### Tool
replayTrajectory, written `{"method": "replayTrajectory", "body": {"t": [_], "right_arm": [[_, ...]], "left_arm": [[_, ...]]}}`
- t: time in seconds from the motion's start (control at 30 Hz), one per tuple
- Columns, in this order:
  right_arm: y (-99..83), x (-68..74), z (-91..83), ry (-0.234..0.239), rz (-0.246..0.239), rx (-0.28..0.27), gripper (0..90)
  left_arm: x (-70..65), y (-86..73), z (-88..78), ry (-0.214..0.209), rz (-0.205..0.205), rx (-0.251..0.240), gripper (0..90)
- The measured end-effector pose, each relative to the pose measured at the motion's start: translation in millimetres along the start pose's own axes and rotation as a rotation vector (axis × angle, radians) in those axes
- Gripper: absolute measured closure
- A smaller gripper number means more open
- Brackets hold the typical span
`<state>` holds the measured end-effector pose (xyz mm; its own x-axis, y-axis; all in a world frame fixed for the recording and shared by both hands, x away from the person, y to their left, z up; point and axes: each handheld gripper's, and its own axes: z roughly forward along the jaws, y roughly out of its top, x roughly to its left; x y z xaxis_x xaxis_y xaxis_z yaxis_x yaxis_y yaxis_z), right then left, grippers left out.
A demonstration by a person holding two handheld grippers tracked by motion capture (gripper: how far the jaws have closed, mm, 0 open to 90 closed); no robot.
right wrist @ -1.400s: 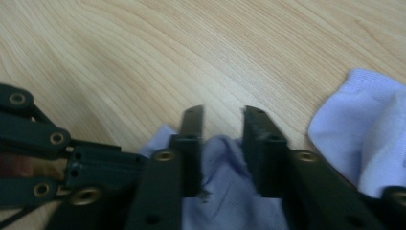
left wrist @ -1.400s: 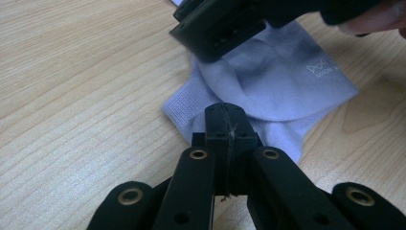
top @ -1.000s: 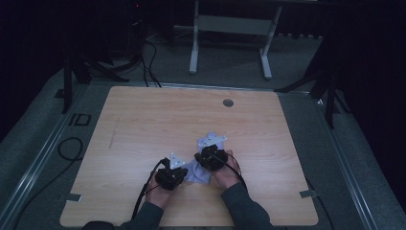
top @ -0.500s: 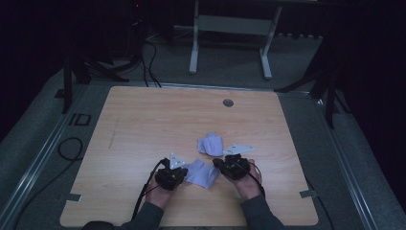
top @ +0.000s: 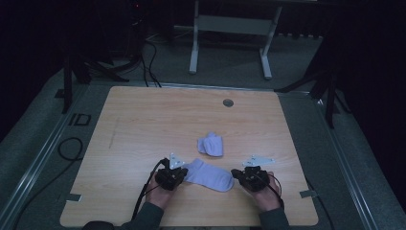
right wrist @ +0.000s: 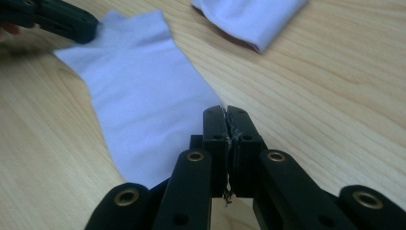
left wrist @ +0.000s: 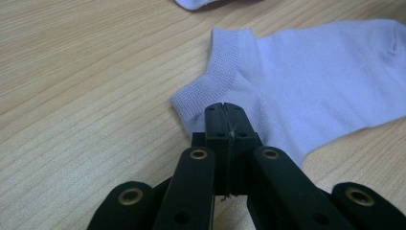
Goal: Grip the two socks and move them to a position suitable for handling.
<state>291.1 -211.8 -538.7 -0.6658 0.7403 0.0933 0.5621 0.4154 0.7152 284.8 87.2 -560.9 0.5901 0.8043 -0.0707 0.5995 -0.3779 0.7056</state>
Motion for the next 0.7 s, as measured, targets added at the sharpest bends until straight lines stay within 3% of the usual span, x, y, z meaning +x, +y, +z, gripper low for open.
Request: {"method": "replayTrajectory", "body": {"t": [0.2,0.37,0.5,0.53,0.7], "right_arm": [[0.6,-1.8,2.3,-0.021,0.000,0.001,88.3],[0.4,9.6,-1.6,0.019,-0.019,-0.002,87.1],[-4.1,21.3,2.1,0.048,-0.057,0.034,88.9],[-6.3,23.8,7.2,0.031,-0.079,0.069,89.9],[-5.3,18.4,18.2,0.018,-0.076,0.093,90.0]], "left_arm": [[0.3,0.0,-0.1,-0.001,-0.005,0.001,89.8],[0.3,0.0,-0.1,-0.001,-0.006,0.001,89.7],[0.2,-0.1,-0.1,-0.001,-0.005,0.000,89.7],[0.2,-0.2,-0.1,-0.001,-0.005,0.000,89.7],[1.7,-1.0,-1.1,-0.001,-0.010,0.000,89.7]]}}
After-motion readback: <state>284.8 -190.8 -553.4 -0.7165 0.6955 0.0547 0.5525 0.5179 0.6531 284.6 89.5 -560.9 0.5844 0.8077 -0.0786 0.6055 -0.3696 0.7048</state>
